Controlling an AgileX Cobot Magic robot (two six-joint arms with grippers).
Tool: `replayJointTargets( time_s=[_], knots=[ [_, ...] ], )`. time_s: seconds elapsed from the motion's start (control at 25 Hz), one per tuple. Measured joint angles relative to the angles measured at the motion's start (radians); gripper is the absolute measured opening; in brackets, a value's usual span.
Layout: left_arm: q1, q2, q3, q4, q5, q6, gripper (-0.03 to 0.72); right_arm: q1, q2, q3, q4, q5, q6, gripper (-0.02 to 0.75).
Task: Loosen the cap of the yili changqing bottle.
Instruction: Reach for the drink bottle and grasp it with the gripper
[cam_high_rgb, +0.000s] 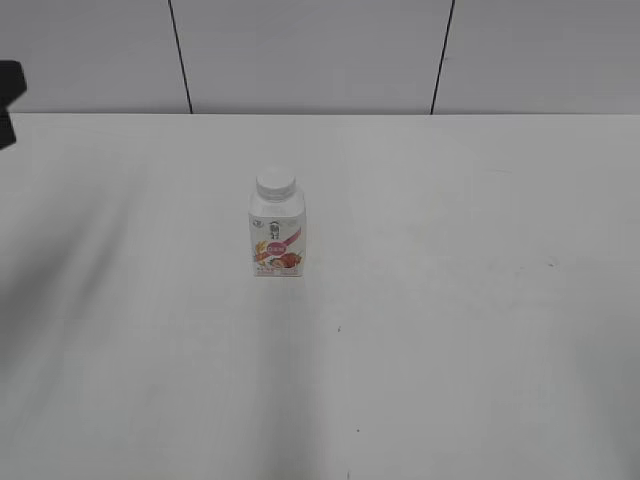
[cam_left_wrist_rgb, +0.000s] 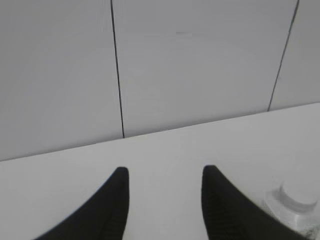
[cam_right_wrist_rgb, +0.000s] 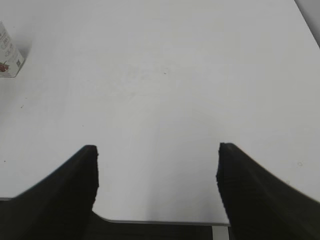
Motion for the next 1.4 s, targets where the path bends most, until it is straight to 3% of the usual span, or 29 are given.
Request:
replayJointTargets(
  time_s=[0.28,0.4,0.6,0.96,1.08,1.24,1.4],
  knots=[
    [0.0,0.2,0.004,0.125,-0.121,-0.018,0.307,0.0,0.0,0.0,0.0,0.0,0.0,0.581],
    [0.012,0.264,0.004,0.264,-0.261,-0.019,0.307,0.0,0.0,0.0,0.0,0.0,0.001,0.581],
    [0.088,0.411,0.004,0.471,-0.453,-0.026,0.307,0.0,0.0,0.0,0.0,0.0,0.001,0.581],
    [0.122,0.595,0.004,0.594,-0.567,-0.11,0.313,0.0,0.0,0.0,0.0,0.0,0.001,0.581],
    [0.142,0.66,-0.017,0.665,-0.599,-0.184,0.377,0.0,0.0,0.0,0.0,0.0,0.001,0.581],
    [0.159,0.751,-0.115,0.794,-0.608,-0.29,0.525,0.0,0.0,0.0,0.0,0.0,0.001,0.581],
    [0.159,0.832,-0.235,0.934,-0.609,-0.393,0.563,0.0,0.0,0.0,0.0,0.0,0.001,0.581]
  ],
)
